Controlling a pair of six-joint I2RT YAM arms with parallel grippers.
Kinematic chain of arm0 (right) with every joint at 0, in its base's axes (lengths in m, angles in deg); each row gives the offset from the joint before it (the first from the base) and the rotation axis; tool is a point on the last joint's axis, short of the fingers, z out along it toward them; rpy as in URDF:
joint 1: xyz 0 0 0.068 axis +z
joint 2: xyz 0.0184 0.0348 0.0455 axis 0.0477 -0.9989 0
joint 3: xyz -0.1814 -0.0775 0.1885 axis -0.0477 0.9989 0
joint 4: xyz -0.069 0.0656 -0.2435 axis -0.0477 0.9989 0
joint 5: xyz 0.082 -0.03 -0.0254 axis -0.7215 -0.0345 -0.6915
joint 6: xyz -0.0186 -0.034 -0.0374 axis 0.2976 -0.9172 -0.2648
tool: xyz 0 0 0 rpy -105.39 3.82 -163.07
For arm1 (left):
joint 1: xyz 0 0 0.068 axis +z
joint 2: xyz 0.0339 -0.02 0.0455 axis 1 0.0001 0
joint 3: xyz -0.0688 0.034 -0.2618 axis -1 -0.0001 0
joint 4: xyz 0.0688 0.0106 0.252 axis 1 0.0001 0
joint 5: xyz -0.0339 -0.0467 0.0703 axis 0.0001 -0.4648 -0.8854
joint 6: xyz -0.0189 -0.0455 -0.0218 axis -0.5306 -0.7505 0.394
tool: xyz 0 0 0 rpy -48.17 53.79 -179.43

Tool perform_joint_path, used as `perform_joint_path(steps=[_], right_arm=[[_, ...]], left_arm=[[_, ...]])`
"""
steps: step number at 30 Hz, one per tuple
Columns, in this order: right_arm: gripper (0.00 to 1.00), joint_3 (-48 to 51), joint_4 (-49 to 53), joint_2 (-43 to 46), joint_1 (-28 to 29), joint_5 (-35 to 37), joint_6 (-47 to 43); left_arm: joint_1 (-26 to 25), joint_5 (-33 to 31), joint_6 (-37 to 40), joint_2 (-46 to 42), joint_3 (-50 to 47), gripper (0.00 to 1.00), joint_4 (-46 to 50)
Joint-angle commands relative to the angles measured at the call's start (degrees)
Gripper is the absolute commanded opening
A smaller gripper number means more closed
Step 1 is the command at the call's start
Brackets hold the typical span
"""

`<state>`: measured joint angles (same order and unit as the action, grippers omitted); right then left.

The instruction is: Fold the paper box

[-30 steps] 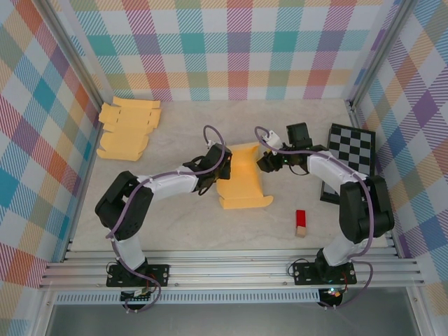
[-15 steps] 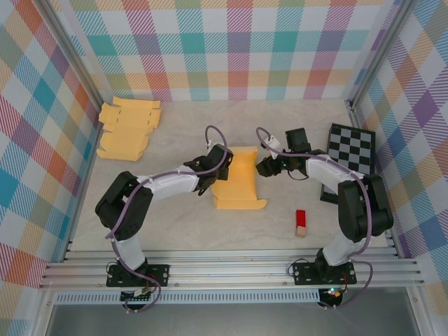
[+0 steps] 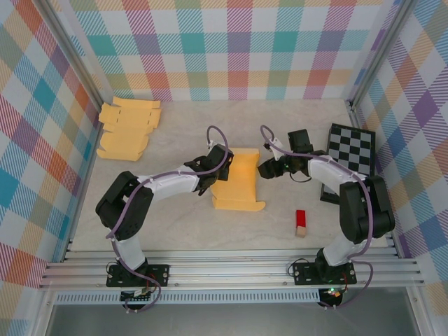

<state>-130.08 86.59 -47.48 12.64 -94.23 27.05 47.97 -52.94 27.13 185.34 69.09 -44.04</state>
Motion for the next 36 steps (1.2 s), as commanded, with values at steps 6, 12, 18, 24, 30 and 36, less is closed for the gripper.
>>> perform_joint_path(steps=[6,12,18,24,30,36], right_arm=[[0.54,0.70,-2.31,1.06,0.65,-0.28,15.70],[0.54,0.50,1.26,3.30,1.15,10.53,19.87],[0.54,3.39,7.04,6.43,1.30,6.97,20.91],[0.54,9.41,5.21,12.25,1.54,3.42,22.64],[0.55,8.77,8.37,13.86,1.66,3.90,22.07],[0.52,9.10,9.97,18.74,6.47,9.82,29.10]], left_arm=[[-1.18,4.30,-0.93,1.04,0.60,0.00,-5.20],[-1.11,-1.62,-2.94,1.83,1.80,0.00,-1.14],[0.27,-2.48,-4.97,0.99,0.95,0.00,-0.09],[0.56,-2.14,-6.21,0.37,1.19,0.00,0.38],[0.60,-2.26,-6.60,-0.09,1.65,0.00,1.46],[0.63,-4.37,-8.43,-0.57,2.15,0.00,3.39]])
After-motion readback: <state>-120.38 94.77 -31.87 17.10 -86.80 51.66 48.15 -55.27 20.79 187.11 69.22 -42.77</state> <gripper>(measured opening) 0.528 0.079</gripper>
